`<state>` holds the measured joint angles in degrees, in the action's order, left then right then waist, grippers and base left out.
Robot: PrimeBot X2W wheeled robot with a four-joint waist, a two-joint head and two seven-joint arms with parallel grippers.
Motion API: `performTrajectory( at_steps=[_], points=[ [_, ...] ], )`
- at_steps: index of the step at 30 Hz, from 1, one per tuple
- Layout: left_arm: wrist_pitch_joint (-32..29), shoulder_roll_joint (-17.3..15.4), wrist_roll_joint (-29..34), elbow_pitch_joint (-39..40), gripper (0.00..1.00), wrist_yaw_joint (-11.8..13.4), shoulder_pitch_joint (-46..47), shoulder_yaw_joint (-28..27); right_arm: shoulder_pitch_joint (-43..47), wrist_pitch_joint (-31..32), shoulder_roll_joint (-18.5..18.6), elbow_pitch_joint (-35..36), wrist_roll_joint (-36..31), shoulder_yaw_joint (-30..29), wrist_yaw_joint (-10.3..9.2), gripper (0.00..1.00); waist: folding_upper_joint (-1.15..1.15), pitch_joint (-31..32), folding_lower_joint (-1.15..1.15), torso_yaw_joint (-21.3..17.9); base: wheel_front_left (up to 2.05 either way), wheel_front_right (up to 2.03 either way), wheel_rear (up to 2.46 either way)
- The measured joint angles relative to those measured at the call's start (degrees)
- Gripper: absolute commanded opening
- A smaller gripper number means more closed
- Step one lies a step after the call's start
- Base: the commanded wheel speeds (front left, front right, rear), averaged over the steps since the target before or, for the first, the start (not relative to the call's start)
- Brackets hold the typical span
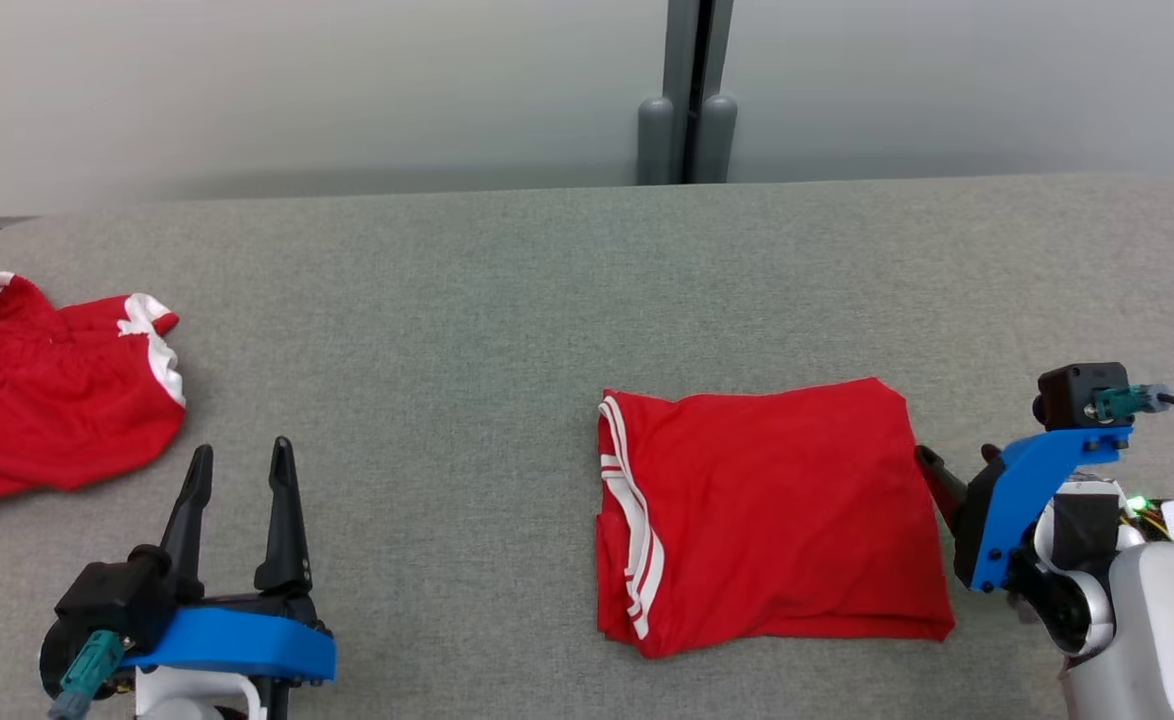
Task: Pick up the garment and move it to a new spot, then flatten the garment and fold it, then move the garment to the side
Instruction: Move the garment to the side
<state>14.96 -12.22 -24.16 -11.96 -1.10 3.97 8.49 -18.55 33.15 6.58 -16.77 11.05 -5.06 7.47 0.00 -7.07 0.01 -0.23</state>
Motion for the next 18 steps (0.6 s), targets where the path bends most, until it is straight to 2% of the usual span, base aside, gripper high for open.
performTrajectory(
  at_steps=[4, 9, 13, 14, 18],
  points=[
    [-0.1, 0.1, 0.5, -0.1, 1.00, -0.5, 1.8, 1.2, -1.2, 4.9, -1.8, -3.3, -1.9, -2.2, 0.01, 1.00, 0.00, -1.7, 0.00, 1.6, 0.00, 0.00, 0.00],
    [-0.1, 0.1, 0.7, -0.2, 1.00, -0.8, 3.5, 1.7, -1.5, 6.8, -3.0, -6.2, -2.9, -4.1, 0.01, 1.00, 0.00, -3.6, 0.00, 3.1, 0.00, 0.00, 0.00],
    [-0.1, 0.2, 0.8, -0.2, 1.00, -0.9, 3.7, 2.0, -2.5, 8.2, -2.9, -7.5, -1.4, -3.2, -0.09, 0.98, 0.00, -4.4, 0.00, 3.4, 0.00, 0.00, 0.00],
    [-0.1, 0.3, 0.9, -0.2, 1.00, -0.9, 3.9, 2.2, -2.7, 8.4, -2.6, -7.6, -1.3, -2.3, -0.12, 0.00, 0.00, -4.5, 0.00, 3.4, 0.00, 0.00, 0.00],
    [-0.1, 0.3, 1.0, 0.0, 1.00, -0.9, 4.4, 2.2, -3.8, 9.2, -1.2, -6.8, -0.7, 3.2, -0.07, 0.00, 0.00, -5.3, 0.00, 2.7, 0.00, 0.00, 0.00]
  ],
)
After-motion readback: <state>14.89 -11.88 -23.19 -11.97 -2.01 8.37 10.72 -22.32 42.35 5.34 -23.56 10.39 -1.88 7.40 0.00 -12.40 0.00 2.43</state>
